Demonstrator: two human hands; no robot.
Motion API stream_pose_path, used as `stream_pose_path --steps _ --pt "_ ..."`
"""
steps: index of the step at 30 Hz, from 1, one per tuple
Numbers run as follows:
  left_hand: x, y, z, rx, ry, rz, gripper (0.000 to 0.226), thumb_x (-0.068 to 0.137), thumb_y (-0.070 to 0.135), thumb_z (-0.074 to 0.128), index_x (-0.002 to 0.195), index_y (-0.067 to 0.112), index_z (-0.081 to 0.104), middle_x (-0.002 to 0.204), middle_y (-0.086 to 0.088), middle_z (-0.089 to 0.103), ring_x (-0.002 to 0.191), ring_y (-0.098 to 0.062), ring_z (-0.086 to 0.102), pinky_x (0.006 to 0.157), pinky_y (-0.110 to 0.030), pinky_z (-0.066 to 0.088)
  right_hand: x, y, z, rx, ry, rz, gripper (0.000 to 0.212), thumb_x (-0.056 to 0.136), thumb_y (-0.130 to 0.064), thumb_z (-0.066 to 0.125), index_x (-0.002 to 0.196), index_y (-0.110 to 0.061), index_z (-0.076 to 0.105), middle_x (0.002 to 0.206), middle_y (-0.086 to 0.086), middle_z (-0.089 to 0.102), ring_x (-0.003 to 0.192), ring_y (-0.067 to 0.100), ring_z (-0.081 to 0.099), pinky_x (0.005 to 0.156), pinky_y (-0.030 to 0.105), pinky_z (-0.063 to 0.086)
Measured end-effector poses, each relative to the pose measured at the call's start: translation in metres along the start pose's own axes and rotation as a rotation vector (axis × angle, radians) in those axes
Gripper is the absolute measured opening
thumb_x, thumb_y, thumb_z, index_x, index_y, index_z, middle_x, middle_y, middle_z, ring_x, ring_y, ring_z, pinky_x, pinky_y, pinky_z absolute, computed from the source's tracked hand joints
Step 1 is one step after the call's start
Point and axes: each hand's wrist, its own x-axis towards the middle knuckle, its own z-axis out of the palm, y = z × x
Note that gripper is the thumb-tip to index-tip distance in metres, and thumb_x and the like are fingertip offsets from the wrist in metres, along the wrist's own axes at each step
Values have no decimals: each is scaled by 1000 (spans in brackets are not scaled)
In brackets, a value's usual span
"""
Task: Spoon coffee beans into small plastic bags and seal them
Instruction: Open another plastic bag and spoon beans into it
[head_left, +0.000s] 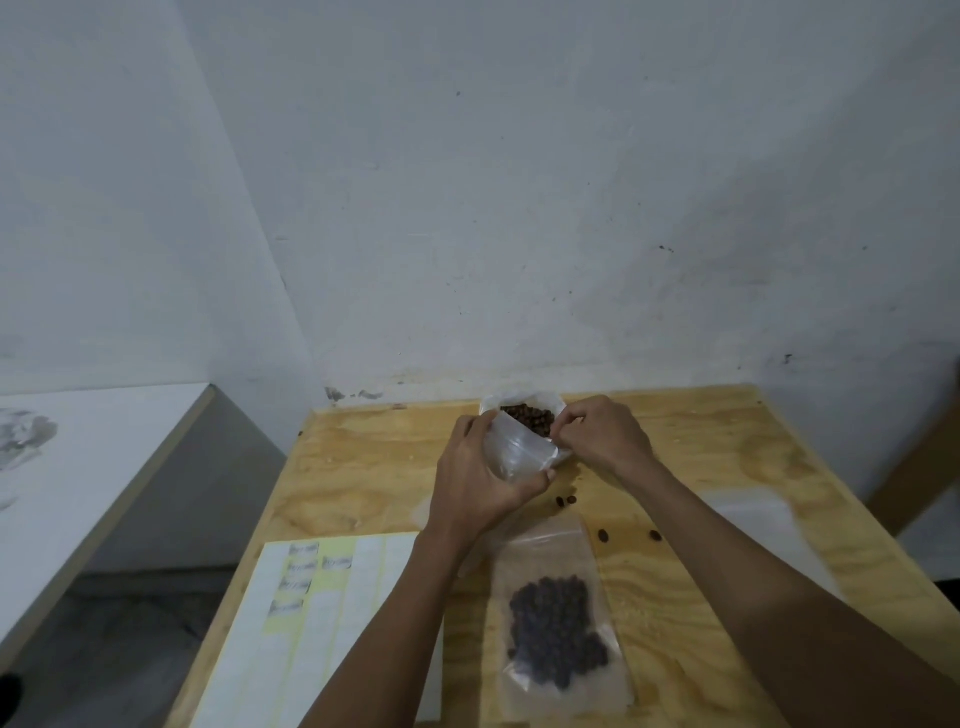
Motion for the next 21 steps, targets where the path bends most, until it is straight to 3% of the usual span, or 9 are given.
stream_pose_path --steps 6,17,21 --pt "-2 -1 -1 2 -12 -4 104 61 74 71 141 11 51 128 3 53 105 -5 50 84 -18 40 -1 -1 -2 15 6 -10 20 79 -23 71 66 -37 78 84 -18 75 82 9 70 76 38 62" --pt "-2 1 -8 4 -19 6 101 62 69 77 141 12 51 129 3 52 109 -11 53 85 -21 41 -3 -7 -28 115 59 10 16 78 -25 73 64 -29 80 70 -16 75 71 13 74 76 43 64" --pt "0 3 -10 25 -1 -12 109 59 78 66 140 6 52 127 0 54 111 -14 55 85 -21 41 -6 -13 -43 159 41 -23 14 79 -21 75 68 -27 81 74 -14 77 79 11 73 76 37 62"
